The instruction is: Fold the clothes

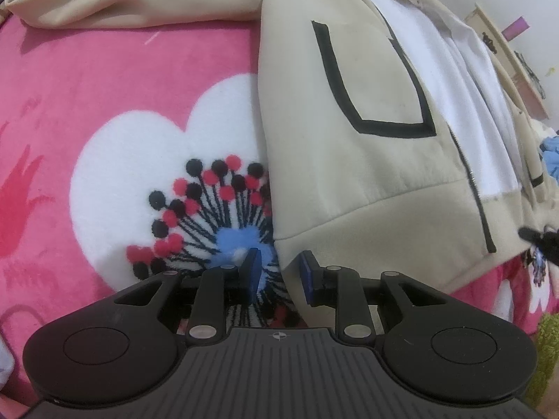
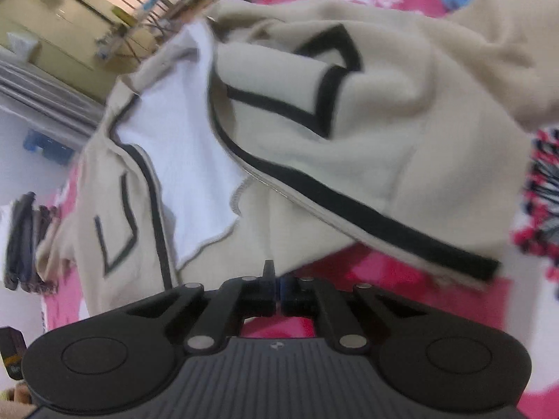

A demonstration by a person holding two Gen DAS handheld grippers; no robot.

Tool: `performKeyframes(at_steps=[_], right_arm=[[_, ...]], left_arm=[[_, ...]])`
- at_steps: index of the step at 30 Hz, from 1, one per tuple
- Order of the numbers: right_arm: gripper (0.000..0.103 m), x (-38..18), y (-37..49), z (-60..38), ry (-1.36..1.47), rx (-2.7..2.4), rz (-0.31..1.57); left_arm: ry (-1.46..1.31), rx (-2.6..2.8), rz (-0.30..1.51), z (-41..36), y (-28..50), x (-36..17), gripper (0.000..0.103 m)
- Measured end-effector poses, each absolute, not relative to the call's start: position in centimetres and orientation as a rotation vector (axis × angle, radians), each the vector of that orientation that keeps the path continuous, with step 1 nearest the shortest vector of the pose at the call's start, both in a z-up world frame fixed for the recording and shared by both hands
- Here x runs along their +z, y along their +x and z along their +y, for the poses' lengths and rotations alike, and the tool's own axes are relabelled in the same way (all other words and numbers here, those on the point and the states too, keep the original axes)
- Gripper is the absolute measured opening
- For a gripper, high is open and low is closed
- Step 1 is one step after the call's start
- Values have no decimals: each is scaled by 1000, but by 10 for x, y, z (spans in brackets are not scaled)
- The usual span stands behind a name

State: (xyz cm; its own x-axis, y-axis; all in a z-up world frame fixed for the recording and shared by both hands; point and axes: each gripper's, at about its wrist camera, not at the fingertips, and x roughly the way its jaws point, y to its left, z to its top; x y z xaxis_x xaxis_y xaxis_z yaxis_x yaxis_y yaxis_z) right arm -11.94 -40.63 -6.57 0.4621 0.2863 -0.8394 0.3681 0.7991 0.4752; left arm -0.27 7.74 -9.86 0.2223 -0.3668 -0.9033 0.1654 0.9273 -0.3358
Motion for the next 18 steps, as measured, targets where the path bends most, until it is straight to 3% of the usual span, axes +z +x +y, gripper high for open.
performKeyframes(at_steps=[6, 10, 14, 18], right_arm=[[4, -86, -119, -403, 592, -86, 1184], [36, -70, -128, -404, 479, -52, 1210], [37, -45, -143, -407, 362, 1, 1229], [35, -12, -138, -391, 329, 198, 1134]], left_arm=[[-162, -376, 1290, 94, -12, -101, 28], [-125, -390, 1287, 86, -3, -101, 28], [-85, -416, 1284, 85, -4, -98, 30], [-40, -428, 1274, 79, -5, -98, 31]])
